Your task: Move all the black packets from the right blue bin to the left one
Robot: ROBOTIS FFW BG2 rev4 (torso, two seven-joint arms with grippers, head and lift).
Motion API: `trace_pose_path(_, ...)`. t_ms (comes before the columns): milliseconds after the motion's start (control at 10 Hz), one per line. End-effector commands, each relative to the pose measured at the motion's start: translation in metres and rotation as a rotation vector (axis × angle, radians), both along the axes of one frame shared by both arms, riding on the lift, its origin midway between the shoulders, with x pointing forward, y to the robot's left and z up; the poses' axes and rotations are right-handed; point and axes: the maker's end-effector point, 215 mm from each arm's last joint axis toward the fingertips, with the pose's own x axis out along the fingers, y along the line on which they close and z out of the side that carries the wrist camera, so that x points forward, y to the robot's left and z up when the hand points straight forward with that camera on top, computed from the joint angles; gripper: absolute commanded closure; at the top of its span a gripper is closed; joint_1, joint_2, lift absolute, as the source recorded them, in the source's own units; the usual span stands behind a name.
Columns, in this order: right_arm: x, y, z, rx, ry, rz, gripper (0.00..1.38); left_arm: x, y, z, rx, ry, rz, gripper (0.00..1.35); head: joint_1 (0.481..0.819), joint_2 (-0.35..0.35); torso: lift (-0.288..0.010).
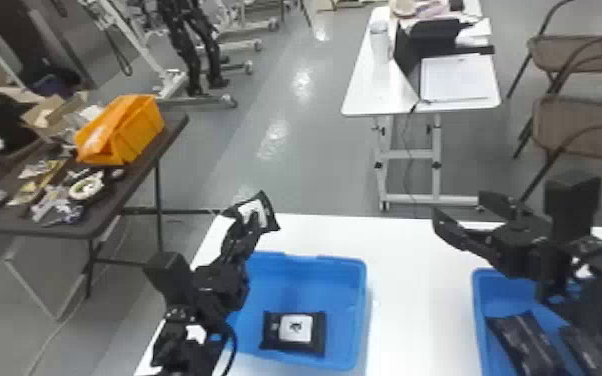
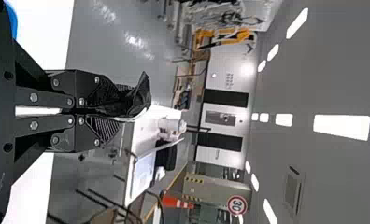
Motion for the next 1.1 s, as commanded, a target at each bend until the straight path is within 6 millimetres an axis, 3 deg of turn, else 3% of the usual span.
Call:
trace_pose_path(0,-0.006,-0.034,-0.005,0.01,0.007,-0.07,0.24,-0.015,0.014,-0.005,0.081,0.002,0.01,0.9,0.695,0.308,0.0)
trace_pose_path(100,-0.014,-0.042,-0.014,0.016,0.026,-0.085,0.24,-0.019,0.014,-0.012,0.081,0.015,-0.016,0.55,0.695,0.294,0.0)
trace_pose_path(200,-0.02,-0.049,-0.02,0.015,0.043,-0.097,0.24,-0.021,0.007,-0.019,0.059,0.029,-0.031,0.3,0.695,0.285,0.0)
trace_pose_path(300,-0.025,-0.059,-0.024,0.017,0.049,-0.114,0.24,-0.021,-0.002,-0.023,0.048,0.037,-0.044,0.13,0.695,0.279,0.0)
trace_pose_path(500,-0.04,-0.081,-0.029,0.013,0.065,-0.144,0.24,-0.021,-0.008,-0.027,0.017,0.049,-0.054,0.13,0.695,0.25,0.0)
trace_pose_path(700,-0.075,-0.111,-0.079,-0.022,0.207,-0.219,0.24,-0.02,-0.016,-0.03,-0.022,0.057,-0.064,0.14,0.695,0.224,0.0)
trace_pose_path(800,-0.096,-0.119,-0.108,-0.024,0.292,-0.231,0.24,-0.019,-0.016,-0.03,-0.029,0.058,-0.064,0.14,0.695,0.204,0.0)
trace_pose_path(1000,-0.129,-0.126,-0.146,-0.075,0.417,-0.207,0.24,-0.014,-0.021,-0.029,-0.044,0.062,-0.077,0.14,0.695,0.189,0.0)
